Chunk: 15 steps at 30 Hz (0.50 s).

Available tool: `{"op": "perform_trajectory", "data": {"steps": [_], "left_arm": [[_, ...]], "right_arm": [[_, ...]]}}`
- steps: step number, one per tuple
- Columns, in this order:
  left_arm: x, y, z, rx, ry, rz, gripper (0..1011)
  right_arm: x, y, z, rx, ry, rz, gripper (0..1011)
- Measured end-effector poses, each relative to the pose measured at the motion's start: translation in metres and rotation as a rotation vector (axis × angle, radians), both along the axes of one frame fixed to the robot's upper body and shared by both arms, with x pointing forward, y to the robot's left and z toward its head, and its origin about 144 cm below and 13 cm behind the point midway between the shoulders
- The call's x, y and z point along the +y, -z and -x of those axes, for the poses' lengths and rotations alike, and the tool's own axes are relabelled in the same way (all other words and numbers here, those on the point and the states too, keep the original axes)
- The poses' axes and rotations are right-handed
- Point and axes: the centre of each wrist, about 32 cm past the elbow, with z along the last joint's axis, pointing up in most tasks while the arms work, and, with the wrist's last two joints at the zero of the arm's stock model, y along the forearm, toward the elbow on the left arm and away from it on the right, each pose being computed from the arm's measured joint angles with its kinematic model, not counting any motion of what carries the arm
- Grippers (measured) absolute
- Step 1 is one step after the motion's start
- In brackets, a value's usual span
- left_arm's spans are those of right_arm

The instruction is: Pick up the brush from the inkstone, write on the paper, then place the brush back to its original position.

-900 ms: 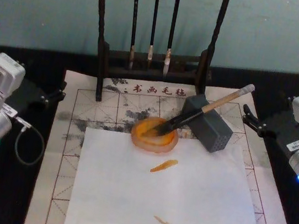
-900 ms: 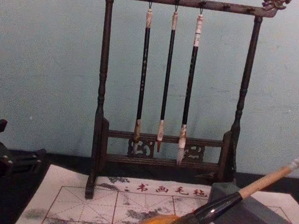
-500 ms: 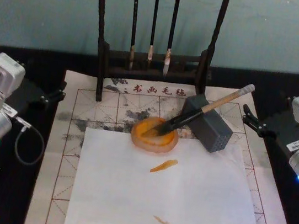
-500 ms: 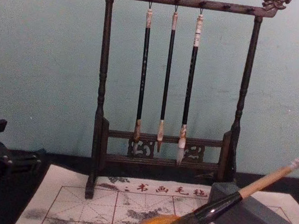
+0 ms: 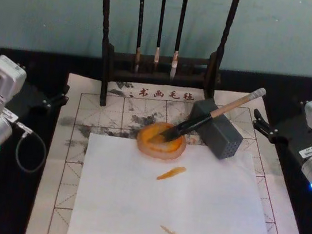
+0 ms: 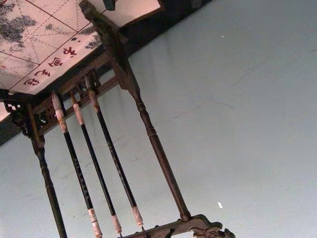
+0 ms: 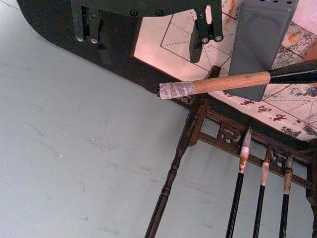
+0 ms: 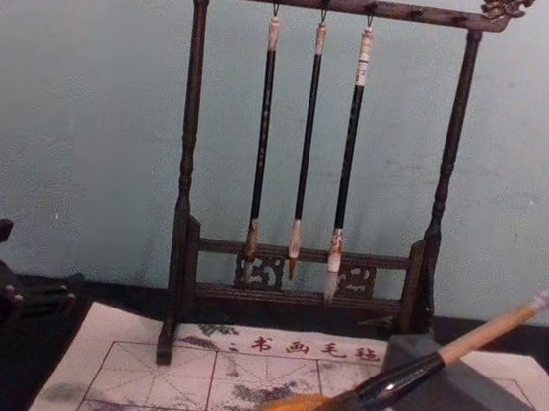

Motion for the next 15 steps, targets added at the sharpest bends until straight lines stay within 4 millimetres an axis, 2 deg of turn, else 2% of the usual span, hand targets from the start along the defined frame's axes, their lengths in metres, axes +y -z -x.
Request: {"op": "perform_trajectory", "data": {"steps": [15], "left_arm": [[0.0000,0.0000,0.0000,0.000,0.000,0.000,1001]], "right_arm": [[-0.0001,0.0000,0.0000,0.000,0.001,-0.001,1000]]}}
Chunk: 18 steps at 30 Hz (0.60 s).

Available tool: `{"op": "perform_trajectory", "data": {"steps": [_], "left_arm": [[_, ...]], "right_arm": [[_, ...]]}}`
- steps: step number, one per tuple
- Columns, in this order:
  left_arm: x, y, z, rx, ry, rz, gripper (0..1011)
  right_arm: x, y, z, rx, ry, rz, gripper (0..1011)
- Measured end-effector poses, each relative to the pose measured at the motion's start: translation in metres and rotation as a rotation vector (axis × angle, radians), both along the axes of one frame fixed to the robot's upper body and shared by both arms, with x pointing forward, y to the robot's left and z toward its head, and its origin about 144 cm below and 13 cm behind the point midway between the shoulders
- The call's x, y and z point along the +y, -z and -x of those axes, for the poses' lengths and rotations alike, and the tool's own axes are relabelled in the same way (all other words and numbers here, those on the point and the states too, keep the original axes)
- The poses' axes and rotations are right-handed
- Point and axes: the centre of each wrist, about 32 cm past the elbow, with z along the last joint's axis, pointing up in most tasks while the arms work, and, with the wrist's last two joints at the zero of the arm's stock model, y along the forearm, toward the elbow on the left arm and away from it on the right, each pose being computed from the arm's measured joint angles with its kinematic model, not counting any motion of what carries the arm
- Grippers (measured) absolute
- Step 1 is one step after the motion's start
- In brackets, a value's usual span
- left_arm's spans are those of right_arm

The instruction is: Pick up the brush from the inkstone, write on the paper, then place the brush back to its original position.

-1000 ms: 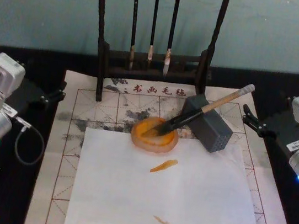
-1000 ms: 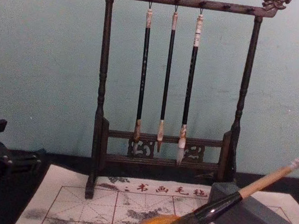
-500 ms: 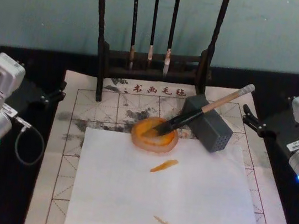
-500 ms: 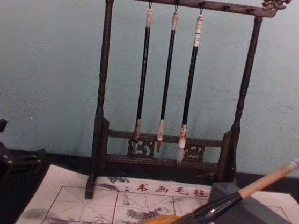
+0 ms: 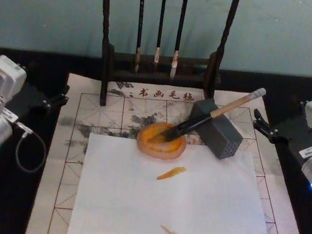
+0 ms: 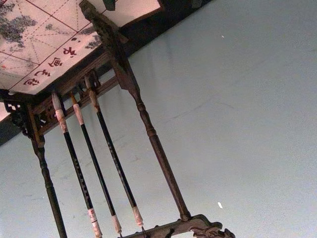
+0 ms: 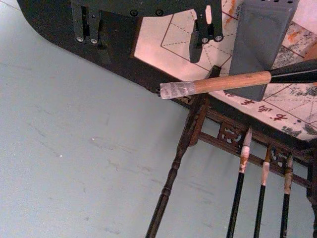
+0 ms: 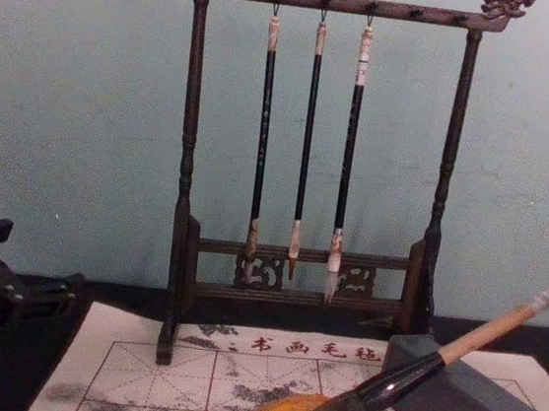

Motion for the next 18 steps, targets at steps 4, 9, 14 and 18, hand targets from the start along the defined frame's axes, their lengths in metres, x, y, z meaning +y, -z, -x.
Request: {"op": "perform_trajectory", "data": {"steps": [4,9,14,18], "left_arm": [[0.000,0.000,0.000,0.000,0.000,0.000,1001],[0.000,0.000,0.000,0.000,0.000,0.000,1001],[0.000,0.000,0.000,0.000,0.000,0.000,1001],[0.000,0.000,0.000,0.000,0.000,0.000,1001]], "right_arm": [[-0.001,-0.001,0.000,-0.002,0.004,-0.014,1000],[-0.005,-0.004,0.001,0.018,-0.004,-0.066,1000],[-0.012,-0.007,0.004,0.062,-0.018,-0.140,1000],[-0.018,-0.009,0.007,0.116,-0.029,-0.248,1000]]}}
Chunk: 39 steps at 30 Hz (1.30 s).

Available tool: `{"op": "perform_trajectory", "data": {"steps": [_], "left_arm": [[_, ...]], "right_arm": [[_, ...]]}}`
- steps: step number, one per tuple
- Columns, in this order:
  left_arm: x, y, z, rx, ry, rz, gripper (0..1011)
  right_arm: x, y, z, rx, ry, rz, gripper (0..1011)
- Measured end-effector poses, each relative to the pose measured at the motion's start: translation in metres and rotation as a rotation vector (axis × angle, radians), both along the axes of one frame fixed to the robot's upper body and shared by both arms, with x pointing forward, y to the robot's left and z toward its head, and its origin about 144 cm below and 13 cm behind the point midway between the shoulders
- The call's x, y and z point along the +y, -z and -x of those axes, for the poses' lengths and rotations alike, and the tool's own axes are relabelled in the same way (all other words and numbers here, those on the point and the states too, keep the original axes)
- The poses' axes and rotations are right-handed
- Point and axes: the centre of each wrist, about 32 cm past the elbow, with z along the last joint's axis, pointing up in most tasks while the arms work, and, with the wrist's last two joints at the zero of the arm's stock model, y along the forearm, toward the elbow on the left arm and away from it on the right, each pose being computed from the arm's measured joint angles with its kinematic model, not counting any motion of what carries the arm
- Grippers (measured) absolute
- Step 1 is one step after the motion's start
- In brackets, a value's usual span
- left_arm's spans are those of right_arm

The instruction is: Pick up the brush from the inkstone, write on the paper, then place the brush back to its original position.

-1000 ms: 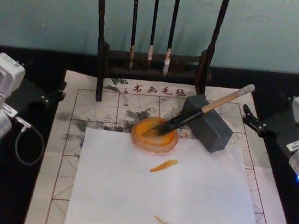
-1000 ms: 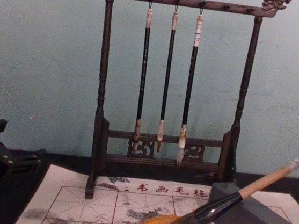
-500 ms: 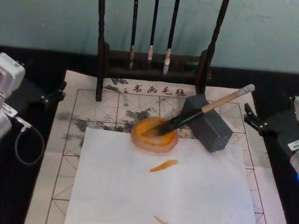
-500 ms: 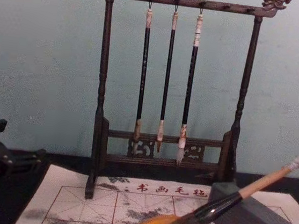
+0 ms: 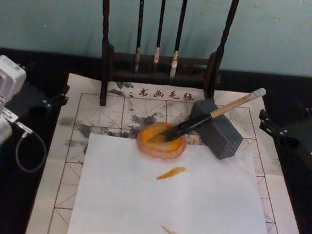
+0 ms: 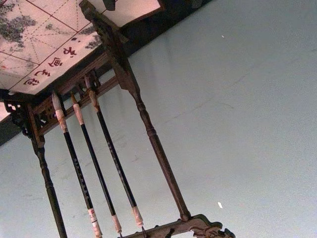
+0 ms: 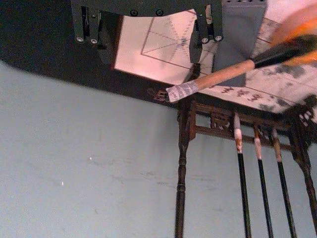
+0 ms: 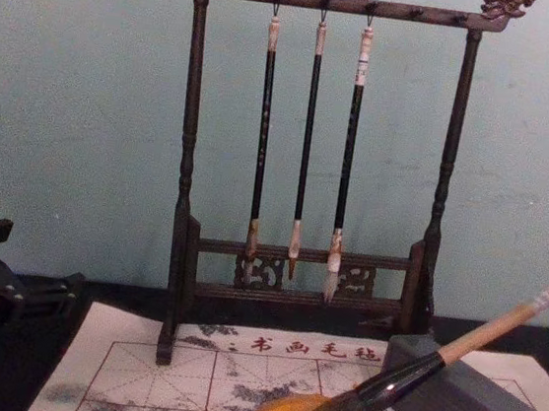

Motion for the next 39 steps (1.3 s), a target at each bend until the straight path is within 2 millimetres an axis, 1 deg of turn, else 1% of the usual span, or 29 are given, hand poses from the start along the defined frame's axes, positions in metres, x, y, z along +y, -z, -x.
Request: {"op": "perform_trajectory", "data": {"steps": [6,7,16,19,20,28,32,39], "left_arm": [[0.000,0.000,0.000,0.000,0.000,0.000,1001],[0.000,0.000,0.000,0.000,0.000,0.000,1001],[0.000,0.000,0.000,0.000,0.000,0.000,1001],[0.000,0.000,0.000,0.000,0.000,0.000,1001],[0.000,0.000,0.000,0.000,0.000,0.000,1001],[0.000,0.000,0.000,0.000,0.000,0.000,1001],[0.000,0.000,0.000,0.000,0.000,0.000,1001],[0.000,0.000,0.000,0.000,0.000,0.000,1001]], "right_arm": [[-0.002,0.000,0.005,0.063,-0.018,-0.157,1000],[-0.001,0.001,0.007,0.080,-0.026,-0.202,1000],[0.008,0.002,0.009,0.175,-0.073,-0.427,1000],[0.009,0.003,0.005,0.220,-0.090,-0.526,1000],[0.009,0.003,0.005,0.220,-0.090,-0.526,1000],[0.012,0.007,-0.008,0.322,-0.092,-0.773,1000],[0.013,0.009,-0.014,0.356,-0.100,-0.839,1000],[0.017,0.010,-0.023,0.380,-0.104,-0.893,1000]]}}
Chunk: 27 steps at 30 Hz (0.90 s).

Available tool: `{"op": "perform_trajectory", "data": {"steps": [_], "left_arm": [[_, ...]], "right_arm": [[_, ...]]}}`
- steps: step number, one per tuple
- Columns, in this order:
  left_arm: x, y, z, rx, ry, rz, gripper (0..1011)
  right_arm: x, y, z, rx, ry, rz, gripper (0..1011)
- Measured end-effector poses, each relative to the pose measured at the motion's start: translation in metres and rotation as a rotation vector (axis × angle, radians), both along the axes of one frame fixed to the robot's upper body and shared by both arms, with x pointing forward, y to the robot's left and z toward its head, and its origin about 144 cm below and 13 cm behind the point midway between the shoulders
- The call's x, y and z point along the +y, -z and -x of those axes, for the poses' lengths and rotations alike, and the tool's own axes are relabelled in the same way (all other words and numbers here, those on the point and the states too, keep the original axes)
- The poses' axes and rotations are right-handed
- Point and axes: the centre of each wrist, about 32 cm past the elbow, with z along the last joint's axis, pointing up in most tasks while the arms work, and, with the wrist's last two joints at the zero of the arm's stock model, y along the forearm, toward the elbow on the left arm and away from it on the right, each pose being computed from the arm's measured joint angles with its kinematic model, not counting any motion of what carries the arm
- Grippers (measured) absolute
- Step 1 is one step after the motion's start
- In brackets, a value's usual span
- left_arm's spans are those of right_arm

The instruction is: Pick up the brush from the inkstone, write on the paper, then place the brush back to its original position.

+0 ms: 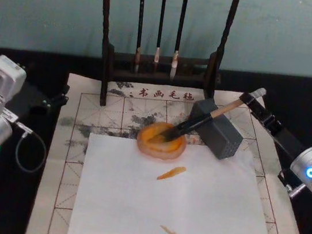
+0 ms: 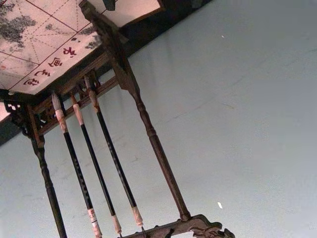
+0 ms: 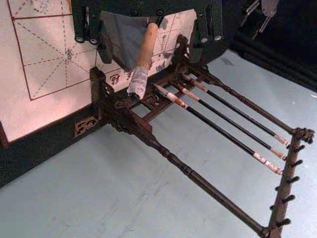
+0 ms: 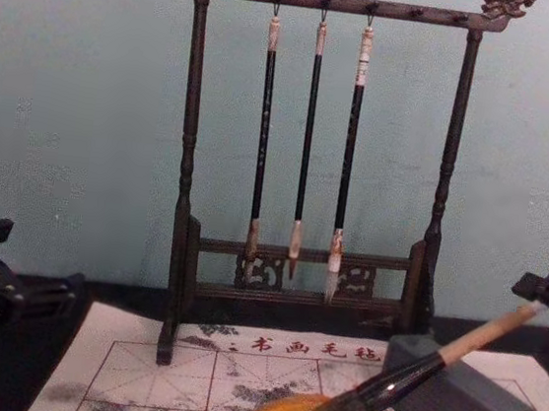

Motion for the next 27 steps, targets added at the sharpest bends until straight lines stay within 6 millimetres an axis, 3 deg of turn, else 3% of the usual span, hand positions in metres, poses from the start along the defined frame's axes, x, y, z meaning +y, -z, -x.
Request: {"op": "perform_trajectory", "data": {"steps": [27], "left_arm": [[0.000,0.000,0.000,0.000,0.000,0.000,1001]], "right_arm": [[0.009,0.009,-0.014,0.023,0.021,-0.031,1000]]}}
